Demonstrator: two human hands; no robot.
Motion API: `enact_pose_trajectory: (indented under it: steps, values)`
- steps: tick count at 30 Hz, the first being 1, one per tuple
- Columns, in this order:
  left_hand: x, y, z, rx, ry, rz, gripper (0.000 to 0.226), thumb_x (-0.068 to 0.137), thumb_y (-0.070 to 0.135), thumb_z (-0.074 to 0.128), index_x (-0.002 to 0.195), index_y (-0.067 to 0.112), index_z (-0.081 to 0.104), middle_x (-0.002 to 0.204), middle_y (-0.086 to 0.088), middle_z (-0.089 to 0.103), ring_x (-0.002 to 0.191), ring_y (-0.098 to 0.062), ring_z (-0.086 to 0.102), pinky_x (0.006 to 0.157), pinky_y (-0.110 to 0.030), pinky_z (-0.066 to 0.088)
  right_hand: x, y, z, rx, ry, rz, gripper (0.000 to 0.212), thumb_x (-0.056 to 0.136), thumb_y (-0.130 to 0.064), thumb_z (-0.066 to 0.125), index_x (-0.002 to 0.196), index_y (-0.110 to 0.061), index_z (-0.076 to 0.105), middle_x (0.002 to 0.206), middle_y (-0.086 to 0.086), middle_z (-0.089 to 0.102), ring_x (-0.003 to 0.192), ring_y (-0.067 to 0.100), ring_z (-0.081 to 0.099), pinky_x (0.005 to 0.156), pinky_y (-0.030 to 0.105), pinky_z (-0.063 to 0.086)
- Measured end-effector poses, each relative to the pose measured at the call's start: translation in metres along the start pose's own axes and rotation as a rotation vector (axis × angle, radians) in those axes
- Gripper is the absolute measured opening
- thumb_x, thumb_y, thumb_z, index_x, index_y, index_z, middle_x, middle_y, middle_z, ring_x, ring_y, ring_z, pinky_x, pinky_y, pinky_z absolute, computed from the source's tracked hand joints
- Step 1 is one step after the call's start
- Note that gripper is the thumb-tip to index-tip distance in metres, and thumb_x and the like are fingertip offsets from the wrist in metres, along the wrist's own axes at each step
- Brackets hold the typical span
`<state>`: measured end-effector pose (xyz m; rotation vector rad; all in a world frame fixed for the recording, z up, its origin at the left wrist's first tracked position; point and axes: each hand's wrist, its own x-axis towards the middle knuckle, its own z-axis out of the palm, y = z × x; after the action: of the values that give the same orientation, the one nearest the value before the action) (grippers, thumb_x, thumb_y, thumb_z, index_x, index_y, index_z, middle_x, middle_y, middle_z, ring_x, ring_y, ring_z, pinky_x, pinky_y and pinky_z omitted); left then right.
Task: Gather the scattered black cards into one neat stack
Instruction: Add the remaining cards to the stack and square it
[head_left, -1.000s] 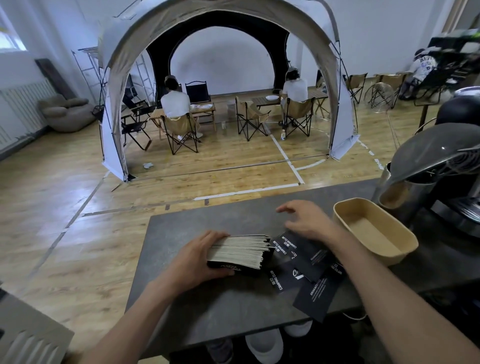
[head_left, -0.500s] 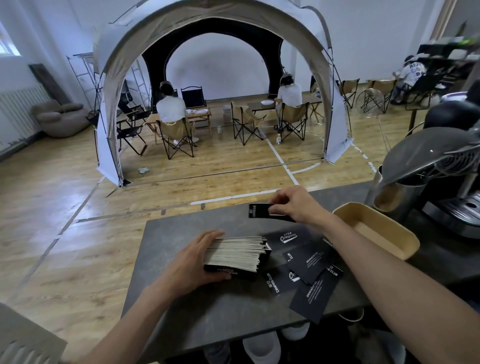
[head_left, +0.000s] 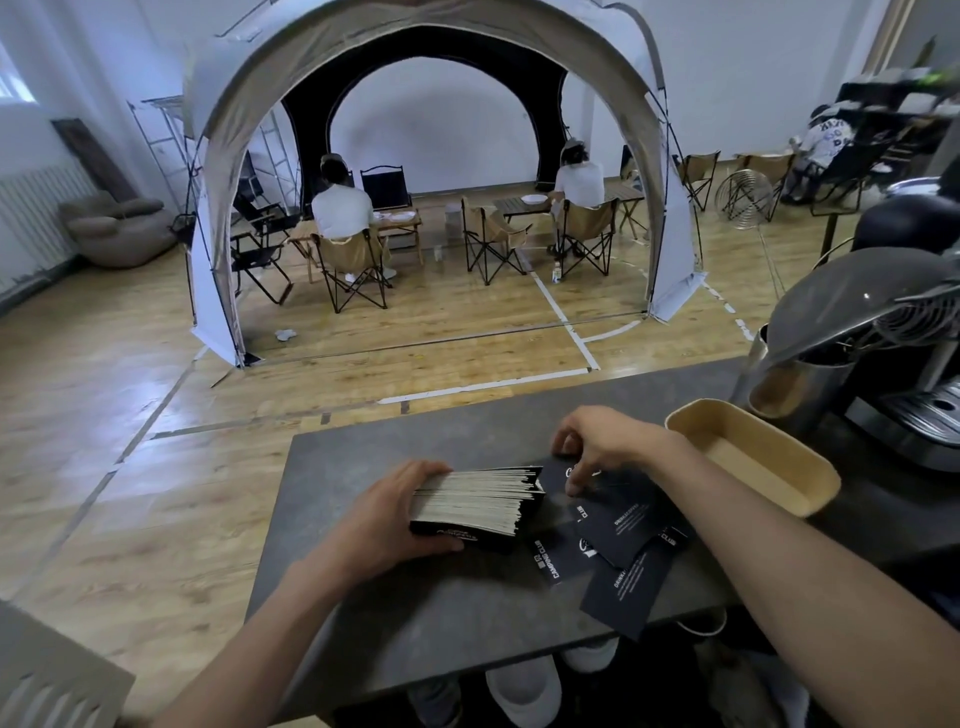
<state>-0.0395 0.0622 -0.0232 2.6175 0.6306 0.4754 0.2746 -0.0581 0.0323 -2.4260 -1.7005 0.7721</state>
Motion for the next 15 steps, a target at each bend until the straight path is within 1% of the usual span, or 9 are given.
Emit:
enact_pose_trajectory:
  steps: [2, 4, 6, 7, 8, 10, 11, 13, 15]
  values:
    - [-0.001, 0.000, -0.001, -0.007, -0.004, -0.008, 0.082, 0.063, 0.073, 0.083, 0.130, 0.042, 0.048, 0.125, 0.022, 0.057, 0.113, -0.001, 0.057, 0.097, -0.024, 0.046, 0.006, 0.001, -0.001, 0.027, 0.063, 0.017, 0.061, 0.055, -0.034, 0.099, 0.109, -0.022, 0.073, 0.101, -0.006, 0.068, 0.095, 0.017, 0.067, 0.082, 0.029, 0.055]
    - [-0.001, 0.000, -0.001, -0.008, -0.011, -0.009, 0.083, 0.063, 0.074, 0.082, 0.130, 0.041, 0.047, 0.126, 0.021, 0.057, 0.114, -0.002, 0.057, 0.099, -0.029, 0.049, 0.008, -0.001, -0.004, 0.116, 0.289, 0.032, 0.040, 0.066, -0.028, 0.094, 0.101, -0.019, 0.077, 0.090, -0.004, 0.070, 0.088, 0.018, 0.067, 0.075, 0.028, 0.051]
    - [-0.001, 0.000, -0.001, -0.005, -0.014, -0.003, 0.090, 0.063, 0.074, 0.082, 0.136, 0.039, 0.044, 0.134, 0.019, 0.050, 0.119, -0.003, 0.054, 0.104, -0.035, 0.049, 0.004, -0.010, -0.004, 0.300, 0.503, -0.056, 0.019, 0.079, -0.020, 0.085, 0.097, -0.015, 0.081, 0.084, 0.000, 0.074, 0.081, 0.017, 0.067, 0.076, 0.035, 0.054]
    - [-0.001, 0.000, 0.000, -0.005, -0.008, 0.002, 0.098, 0.063, 0.075, 0.082, 0.143, 0.036, 0.040, 0.143, 0.017, 0.044, 0.126, -0.005, 0.051, 0.109, -0.037, 0.047, -0.001, -0.019, -0.003, 0.372, 0.484, -0.143, 0.015, 0.085, -0.020, 0.081, 0.099, -0.015, 0.082, 0.086, 0.001, 0.075, 0.081, 0.014, 0.067, 0.080, 0.038, 0.055]
    - [-0.001, -0.001, 0.000, -0.008, 0.000, 0.004, 0.110, 0.063, 0.075, 0.083, 0.151, 0.032, 0.033, 0.154, 0.014, 0.035, 0.135, -0.008, 0.046, 0.115, -0.038, 0.043, -0.006, -0.028, 0.001, 0.391, 0.384, -0.218, 0.016, 0.090, -0.023, 0.076, 0.104, -0.017, 0.081, 0.092, 0.001, 0.076, 0.084, 0.013, 0.068, 0.083, 0.035, 0.054]
    - [0.001, -0.001, -0.001, -0.011, 0.010, 0.026, 0.128, 0.063, 0.075, 0.082, 0.162, 0.030, 0.016, 0.168, 0.011, 0.017, 0.150, -0.010, 0.030, 0.121, -0.035, 0.031, -0.019, -0.046, 0.013, 0.375, 0.101, -0.291, 0.027, 0.100, -0.035, 0.062, 0.118, -0.021, 0.076, 0.108, -0.004, 0.077, 0.099, 0.008, 0.069, 0.090, 0.023, 0.051]
    - [0.002, 0.000, -0.003, -0.007, 0.005, 0.042, 0.128, 0.064, 0.075, 0.082, 0.163, 0.033, 0.011, 0.170, 0.010, 0.016, 0.151, -0.008, 0.026, 0.121, -0.034, 0.029, -0.023, -0.049, 0.018, 0.447, 0.005, -0.305, 0.034, 0.104, -0.036, 0.053, 0.128, -0.019, 0.070, 0.119, -0.003, 0.075, 0.109, 0.007, 0.068, 0.096, 0.018, 0.049]
    - [0.003, 0.003, -0.006, 0.035, -0.024, 0.074, 0.112, 0.069, 0.073, 0.080, 0.159, 0.041, 0.022, 0.161, 0.011, 0.036, 0.140, -0.002, 0.037, 0.118, -0.035, 0.038, -0.034, -0.041, 0.018, 0.687, -0.001, -0.309, 0.037, 0.108, -0.025, 0.046, 0.139, -0.009, 0.057, 0.130, 0.006, 0.070, 0.123, 0.013, 0.064, 0.107, 0.020, 0.046]
    - [0.004, 0.002, -0.008, 0.097, -0.033, 0.096, 0.093, 0.072, 0.072, 0.078, 0.150, 0.041, 0.039, 0.140, 0.015, 0.054, 0.123, -0.001, 0.049, 0.108, -0.037, 0.048, -0.051, -0.021, 0.014, 0.674, 0.132, -0.300, 0.036, 0.104, -0.020, 0.055, 0.139, -0.010, 0.056, 0.133, 0.004, 0.068, 0.126, 0.010, 0.061, 0.106, 0.016, 0.045]
